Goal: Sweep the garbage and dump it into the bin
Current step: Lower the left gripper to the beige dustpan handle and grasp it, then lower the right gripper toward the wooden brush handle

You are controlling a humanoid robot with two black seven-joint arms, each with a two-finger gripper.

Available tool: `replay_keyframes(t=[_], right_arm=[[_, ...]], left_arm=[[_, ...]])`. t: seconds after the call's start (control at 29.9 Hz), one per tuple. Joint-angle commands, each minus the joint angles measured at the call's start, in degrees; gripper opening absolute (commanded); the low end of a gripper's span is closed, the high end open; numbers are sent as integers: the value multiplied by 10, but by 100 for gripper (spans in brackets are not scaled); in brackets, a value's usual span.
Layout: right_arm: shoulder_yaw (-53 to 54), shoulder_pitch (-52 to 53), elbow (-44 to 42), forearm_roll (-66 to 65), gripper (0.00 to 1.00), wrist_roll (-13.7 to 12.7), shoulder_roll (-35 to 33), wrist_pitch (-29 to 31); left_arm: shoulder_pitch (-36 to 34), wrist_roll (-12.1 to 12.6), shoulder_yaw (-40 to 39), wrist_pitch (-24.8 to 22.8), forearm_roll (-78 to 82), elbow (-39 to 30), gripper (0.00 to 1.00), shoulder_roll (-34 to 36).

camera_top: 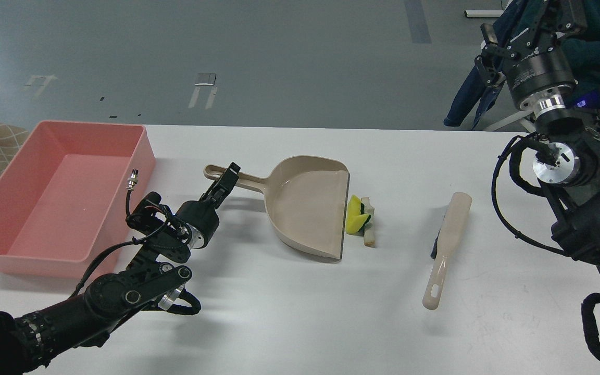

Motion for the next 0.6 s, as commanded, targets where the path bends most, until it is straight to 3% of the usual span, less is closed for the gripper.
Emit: replay_keyframes(t=[0.0, 0.13, 0.47, 0.57], right_arm=[[-1, 0, 0, 0, 100, 0, 0, 0], [0, 0, 1, 0, 100, 0, 0, 0], [-2, 1, 1, -2, 100, 3, -5, 0], [-10, 1, 10, -2, 100, 3, -38, 2]], left_arm=[[2, 1, -4, 0, -3, 0, 0, -4], [-1, 11, -4, 0, -34, -1, 0, -12], [-16, 9, -4, 0, -42, -3, 0, -6], [-23, 9, -4, 0, -43, -10, 0, 12]])
